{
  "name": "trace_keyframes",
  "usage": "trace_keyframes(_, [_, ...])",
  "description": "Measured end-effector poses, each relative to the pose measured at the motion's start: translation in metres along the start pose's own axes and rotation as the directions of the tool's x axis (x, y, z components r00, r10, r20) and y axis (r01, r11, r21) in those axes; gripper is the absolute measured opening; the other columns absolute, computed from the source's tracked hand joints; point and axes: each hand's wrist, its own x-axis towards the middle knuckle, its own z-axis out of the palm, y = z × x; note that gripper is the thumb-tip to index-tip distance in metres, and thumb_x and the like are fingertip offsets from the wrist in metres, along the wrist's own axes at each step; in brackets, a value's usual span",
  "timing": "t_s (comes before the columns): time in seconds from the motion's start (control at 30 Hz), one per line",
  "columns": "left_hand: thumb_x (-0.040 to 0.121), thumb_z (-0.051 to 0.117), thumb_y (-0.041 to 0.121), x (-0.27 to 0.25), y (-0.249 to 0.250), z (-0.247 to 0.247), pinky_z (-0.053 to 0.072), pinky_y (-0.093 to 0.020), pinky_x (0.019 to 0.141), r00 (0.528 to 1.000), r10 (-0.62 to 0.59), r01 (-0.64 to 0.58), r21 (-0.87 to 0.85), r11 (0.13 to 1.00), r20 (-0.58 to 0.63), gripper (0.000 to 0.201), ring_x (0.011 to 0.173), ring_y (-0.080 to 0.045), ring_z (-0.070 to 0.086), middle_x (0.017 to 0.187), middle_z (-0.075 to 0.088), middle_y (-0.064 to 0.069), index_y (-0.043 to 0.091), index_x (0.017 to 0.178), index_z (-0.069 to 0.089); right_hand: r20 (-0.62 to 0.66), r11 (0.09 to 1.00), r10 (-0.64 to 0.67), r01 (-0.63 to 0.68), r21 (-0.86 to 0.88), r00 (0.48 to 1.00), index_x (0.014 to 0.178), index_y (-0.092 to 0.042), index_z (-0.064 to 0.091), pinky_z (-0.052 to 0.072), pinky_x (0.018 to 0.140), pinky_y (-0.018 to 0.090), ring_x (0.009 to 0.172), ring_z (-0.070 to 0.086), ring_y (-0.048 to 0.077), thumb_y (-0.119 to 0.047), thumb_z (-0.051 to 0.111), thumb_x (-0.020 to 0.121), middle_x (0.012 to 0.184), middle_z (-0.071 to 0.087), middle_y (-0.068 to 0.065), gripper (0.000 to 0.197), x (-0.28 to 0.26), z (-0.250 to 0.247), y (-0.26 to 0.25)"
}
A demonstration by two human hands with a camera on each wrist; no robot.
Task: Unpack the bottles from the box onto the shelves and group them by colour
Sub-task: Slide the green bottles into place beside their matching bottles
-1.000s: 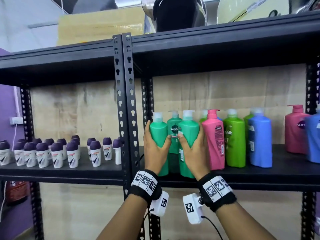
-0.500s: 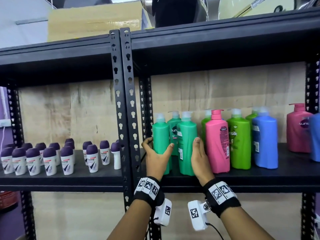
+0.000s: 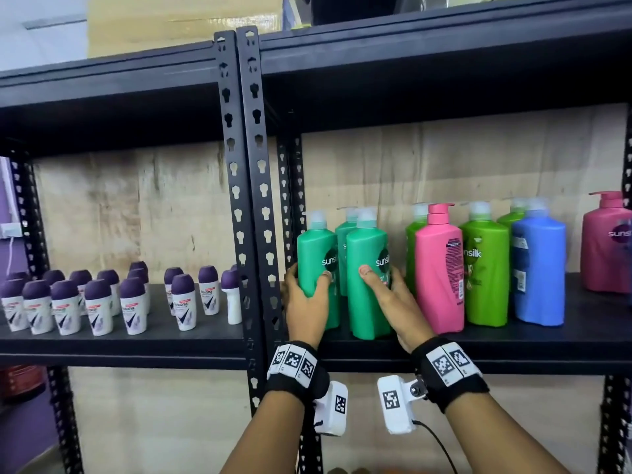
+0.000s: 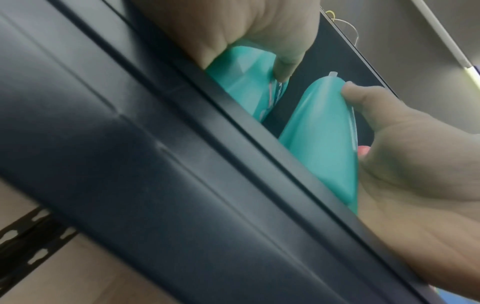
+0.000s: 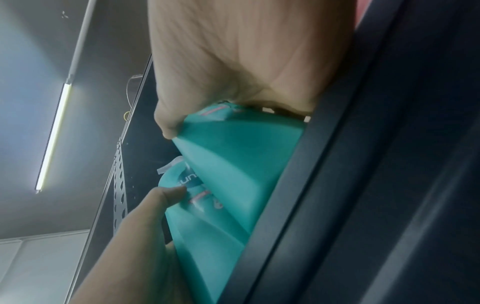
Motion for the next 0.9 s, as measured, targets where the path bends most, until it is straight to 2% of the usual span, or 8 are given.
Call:
trace_keyframes(0.13, [0.080,0.055,0.055,0.000,0.001,-0.003,0.050,-0.037,0.082,0.997,-0.070,0.067,-0.089,0.994,-0.031,0.027,0.090,-0.014,0.066,0.103,0.063,0.010,0.057,0.101,0.039,-0.102,0.995,0.017,-0.027,-0.091,0.995,0.129,-0.029,0.037,0.051,0.105,0.043,0.115,0.063,0.013,-0.073,0.082,0.057,0.127,0.062,-0.005,0.096,0.002,0.007,-0.005])
trace_keyframes(0.23, [0.089,0.048,0.055,0.003,0.002,-0.007,0.048,-0.037,0.082,0.988,-0.157,0.156,-0.084,0.984,-0.008,0.009,0.090,-0.018,0.065,0.103,0.067,0.005,0.054,0.092,0.039,-0.180,0.982,-0.016,-0.019,-0.187,0.984,0.126,-0.026,0.032,0.051,0.103,0.040,0.113,0.062,0.014,-0.069,0.085,0.056,0.127,0.059,-0.003,0.097,0.004,0.013,-0.008])
trace_keyframes(0.4, [0.100,0.042,0.051,0.005,0.001,-0.007,0.049,-0.041,0.092,0.982,-0.191,0.191,-0.027,0.981,0.009,0.009,0.095,-0.027,0.063,0.111,0.065,-0.002,0.046,0.105,0.036,-0.241,0.974,-0.048,-0.008,-0.227,0.969,0.127,-0.027,0.026,0.050,0.093,0.029,0.105,0.065,0.015,-0.046,0.088,0.074,0.126,0.062,0.001,0.084,0.006,0.021,-0.001])
trace_keyframes(0.53, [0.103,0.039,0.050,0.007,0.000,-0.006,0.043,-0.036,0.094,0.984,-0.179,0.179,-0.025,0.984,0.019,0.019,0.102,-0.022,0.056,0.120,0.055,0.000,0.038,0.118,0.039,-0.245,0.972,-0.089,0.030,-0.234,0.965,0.145,-0.020,0.026,0.047,0.101,0.031,0.116,0.058,0.018,-0.038,0.085,0.080,0.135,0.054,0.006,0.089,0.009,0.026,0.004])
trace_keyframes(0.67, [0.103,0.038,0.051,0.006,0.001,-0.006,0.044,-0.038,0.098,0.987,-0.151,0.150,0.021,0.989,0.051,0.031,0.106,-0.024,0.056,0.127,0.051,-0.002,0.035,0.129,0.037,-0.257,0.953,-0.129,0.048,-0.298,0.958,0.149,-0.013,0.027,0.039,0.103,0.026,0.122,0.050,0.019,-0.039,0.079,0.086,0.140,0.046,0.009,0.086,0.013,0.027,0.008])
trace_keyframes(0.73, [0.103,0.036,0.053,0.005,0.003,-0.007,0.045,-0.042,0.102,0.984,-0.165,0.163,0.033,0.986,0.071,0.036,0.110,-0.027,0.058,0.131,0.052,-0.003,0.037,0.136,0.035,-0.260,0.943,-0.128,0.037,-0.330,0.957,0.152,-0.012,0.025,0.036,0.109,0.030,0.130,0.046,0.024,-0.042,0.071,0.091,0.144,0.042,0.012,0.082,0.012,0.027,0.009])
trace_keyframes(0.8, [0.104,0.033,0.054,0.004,0.004,-0.007,0.042,-0.045,0.108,0.982,-0.168,0.164,0.049,0.985,0.088,0.042,0.119,-0.030,0.056,0.139,0.052,-0.002,0.040,0.143,0.033,-0.249,0.944,-0.111,0.024,-0.329,0.962,0.154,-0.014,0.022,0.034,0.115,0.034,0.137,0.042,0.026,-0.048,0.062,0.096,0.150,0.038,0.014,0.078,0.013,0.025,0.008])
trace_keyframes(0.9, [0.104,0.031,0.054,0.003,0.005,-0.007,0.038,-0.046,0.111,0.982,-0.166,0.162,0.054,0.985,0.090,0.044,0.129,-0.031,0.050,0.146,0.049,-0.001,0.040,0.145,0.033,-0.235,0.946,-0.145,0.065,-0.317,0.961,0.157,-0.019,0.018,0.027,0.114,0.029,0.144,0.036,0.024,-0.055,0.050,0.099,0.159,0.030,0.011,0.076,0.022,0.017,-0.010])
